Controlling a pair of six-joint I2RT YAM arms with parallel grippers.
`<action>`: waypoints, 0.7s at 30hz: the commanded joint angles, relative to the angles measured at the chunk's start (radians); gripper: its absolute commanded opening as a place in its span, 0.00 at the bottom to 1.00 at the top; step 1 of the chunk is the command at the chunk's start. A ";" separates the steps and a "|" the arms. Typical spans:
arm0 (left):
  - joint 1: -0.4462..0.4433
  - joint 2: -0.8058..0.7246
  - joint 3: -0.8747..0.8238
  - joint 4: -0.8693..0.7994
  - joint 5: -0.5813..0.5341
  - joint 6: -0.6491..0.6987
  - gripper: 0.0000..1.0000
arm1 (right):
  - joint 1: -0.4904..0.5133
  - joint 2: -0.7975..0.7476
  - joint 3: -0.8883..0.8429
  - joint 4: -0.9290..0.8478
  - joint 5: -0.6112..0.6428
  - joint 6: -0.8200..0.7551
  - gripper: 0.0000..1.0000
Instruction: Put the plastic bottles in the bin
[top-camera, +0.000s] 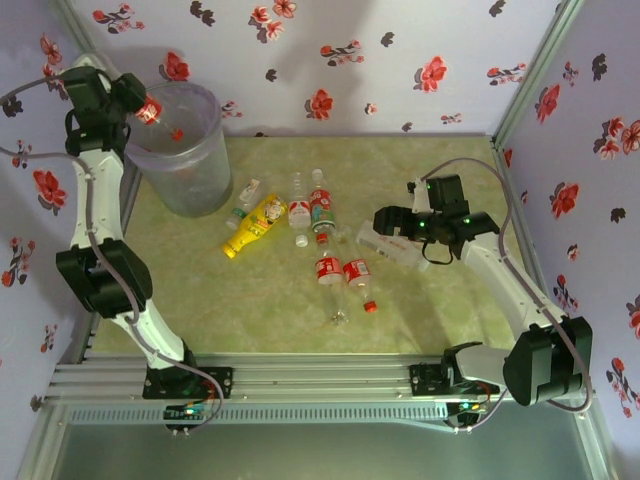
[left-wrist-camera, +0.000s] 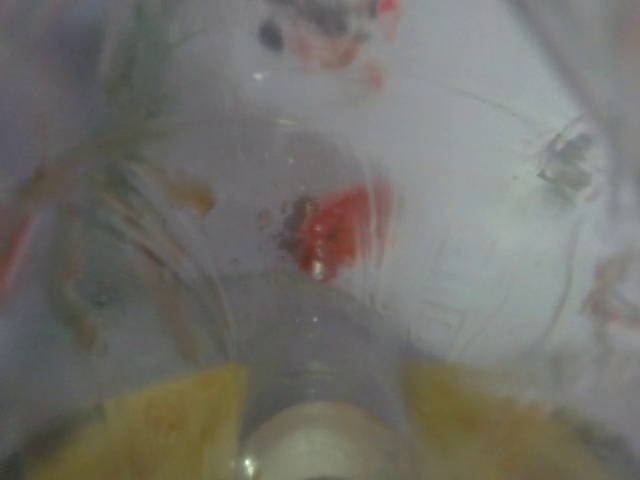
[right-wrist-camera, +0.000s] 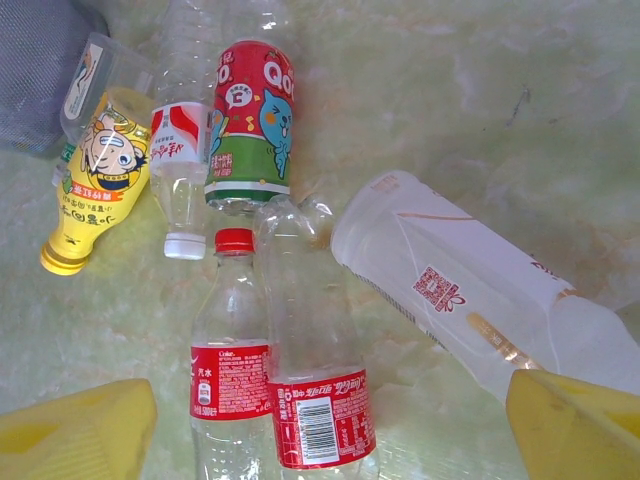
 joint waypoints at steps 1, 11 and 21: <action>-0.033 0.043 0.026 -0.013 0.000 0.038 0.09 | -0.007 0.005 -0.002 -0.020 0.024 -0.024 0.91; -0.117 0.107 -0.044 -0.016 -0.004 0.074 0.07 | -0.007 0.006 -0.019 -0.028 0.059 -0.039 0.92; -0.162 0.158 -0.103 -0.005 -0.032 0.084 0.07 | -0.009 0.031 -0.004 -0.032 0.066 -0.049 0.92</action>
